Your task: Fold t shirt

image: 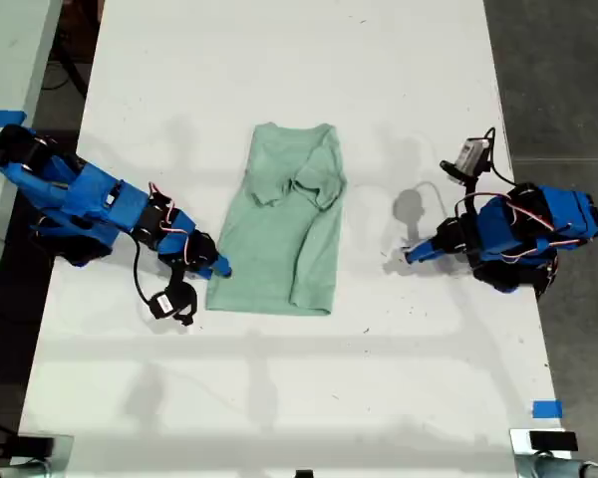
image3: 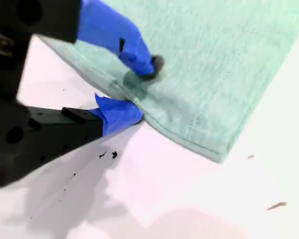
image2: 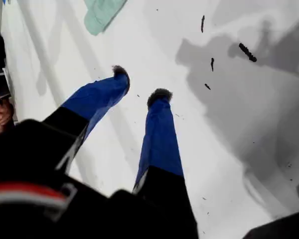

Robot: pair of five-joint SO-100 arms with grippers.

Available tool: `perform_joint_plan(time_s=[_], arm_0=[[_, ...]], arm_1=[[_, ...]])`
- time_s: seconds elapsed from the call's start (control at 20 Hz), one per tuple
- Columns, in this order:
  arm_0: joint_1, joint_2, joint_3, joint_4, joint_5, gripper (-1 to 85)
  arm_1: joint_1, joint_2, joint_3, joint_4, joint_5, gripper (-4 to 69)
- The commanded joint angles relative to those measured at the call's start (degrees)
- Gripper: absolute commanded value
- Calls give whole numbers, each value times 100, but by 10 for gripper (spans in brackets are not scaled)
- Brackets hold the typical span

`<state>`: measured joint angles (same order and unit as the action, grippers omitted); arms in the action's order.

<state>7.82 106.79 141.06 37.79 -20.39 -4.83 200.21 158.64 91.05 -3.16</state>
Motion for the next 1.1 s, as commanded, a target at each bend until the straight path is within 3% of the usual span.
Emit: perform_joint_plan(time_s=[0.0,0.2,0.5,0.65,0.8,1.05], arm_0=[[-105,-123,-334,-114,44,0],[-79,-88,-738,404,-9,0],[-18,255,-2716,2725,-387,0],[-70,-53,-3876,3366,-220,0],[-308,-606,-4588,3252,149,0],[-554,-1626,-5133,2435,659,0]], arm_1=[[9,53,-202,79,-70,121],[18,53,-211,97,-70,121],[53,53,-211,97,-97,121],[88,53,-211,105,-141,122],[105,62,-211,105,-176,123],[105,62,-246,149,-229,125]])
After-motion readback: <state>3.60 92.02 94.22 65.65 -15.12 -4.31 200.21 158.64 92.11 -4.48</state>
